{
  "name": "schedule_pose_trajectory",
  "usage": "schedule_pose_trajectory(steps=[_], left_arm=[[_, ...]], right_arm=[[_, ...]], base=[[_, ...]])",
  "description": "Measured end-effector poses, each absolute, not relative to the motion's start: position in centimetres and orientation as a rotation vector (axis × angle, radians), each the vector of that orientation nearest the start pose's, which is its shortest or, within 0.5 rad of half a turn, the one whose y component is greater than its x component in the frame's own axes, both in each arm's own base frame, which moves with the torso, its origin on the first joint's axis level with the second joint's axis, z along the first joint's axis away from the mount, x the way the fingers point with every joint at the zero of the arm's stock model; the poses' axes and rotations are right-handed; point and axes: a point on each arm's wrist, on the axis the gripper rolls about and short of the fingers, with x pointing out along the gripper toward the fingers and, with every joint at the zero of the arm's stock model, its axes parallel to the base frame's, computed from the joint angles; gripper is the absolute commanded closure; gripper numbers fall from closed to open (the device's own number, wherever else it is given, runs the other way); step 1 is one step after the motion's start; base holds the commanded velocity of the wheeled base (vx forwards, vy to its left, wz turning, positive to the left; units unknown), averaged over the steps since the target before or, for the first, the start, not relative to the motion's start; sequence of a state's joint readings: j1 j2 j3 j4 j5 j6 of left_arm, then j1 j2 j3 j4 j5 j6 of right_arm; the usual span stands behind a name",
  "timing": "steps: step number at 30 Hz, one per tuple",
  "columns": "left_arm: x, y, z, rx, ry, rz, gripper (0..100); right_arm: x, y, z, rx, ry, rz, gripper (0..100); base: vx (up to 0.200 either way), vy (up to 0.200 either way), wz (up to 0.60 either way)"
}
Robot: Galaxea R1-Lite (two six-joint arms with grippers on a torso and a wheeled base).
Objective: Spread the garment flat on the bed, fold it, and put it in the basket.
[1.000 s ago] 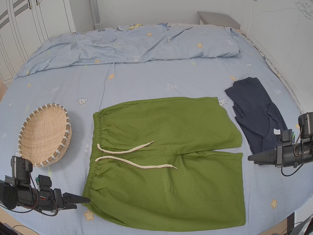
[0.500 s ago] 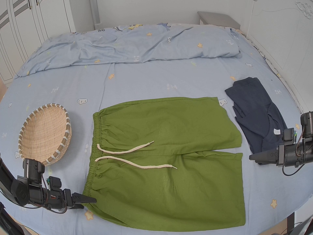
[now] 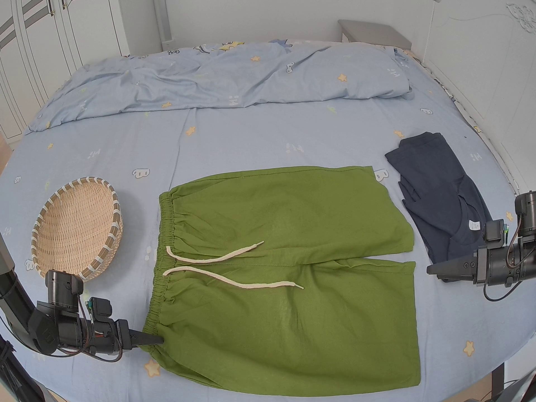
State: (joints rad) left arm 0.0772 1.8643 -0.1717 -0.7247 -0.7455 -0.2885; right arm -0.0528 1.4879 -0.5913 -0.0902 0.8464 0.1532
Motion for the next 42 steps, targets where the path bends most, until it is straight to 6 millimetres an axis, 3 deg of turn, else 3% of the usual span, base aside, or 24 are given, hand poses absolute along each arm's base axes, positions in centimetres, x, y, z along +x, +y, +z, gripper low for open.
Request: schedule_pose_trajectory(steps=[15, 22, 28, 33, 42], left_arm=[[16.6, 0.1, 2.3, -0.683, 1.016, -0.479, 100], [16.0, 0.8, 2.7, -0.702, 0.967, -0.472, 100], [16.1, 1.1, 3.1, -0.696, 0.921, -0.474, 100], [16.2, 1.1, 3.2, -0.693, 0.909, -0.475, 100], [16.2, 1.1, 3.2, -0.689, 0.904, -0.479, 100]], right_arm=[[18.8, 0.8, 11.8, 0.529, 0.899, 0.680, 0], [14.7, 2.2, 8.0, 0.554, 1.102, 0.698, 0], [11.9, 3.2, 5.7, 0.478, 1.204, 0.701, 0], [11.9, 3.4, 4.5, 0.434, 1.170, 0.697, 0], [12.4, 3.4, 2.4, 0.429, 1.270, 0.630, 0]], base=[[0.000, 0.000, 0.00], [0.000, 0.000, 0.00], [0.000, 0.000, 0.00], [0.000, 0.000, 0.00], [0.000, 0.000, 0.00]])
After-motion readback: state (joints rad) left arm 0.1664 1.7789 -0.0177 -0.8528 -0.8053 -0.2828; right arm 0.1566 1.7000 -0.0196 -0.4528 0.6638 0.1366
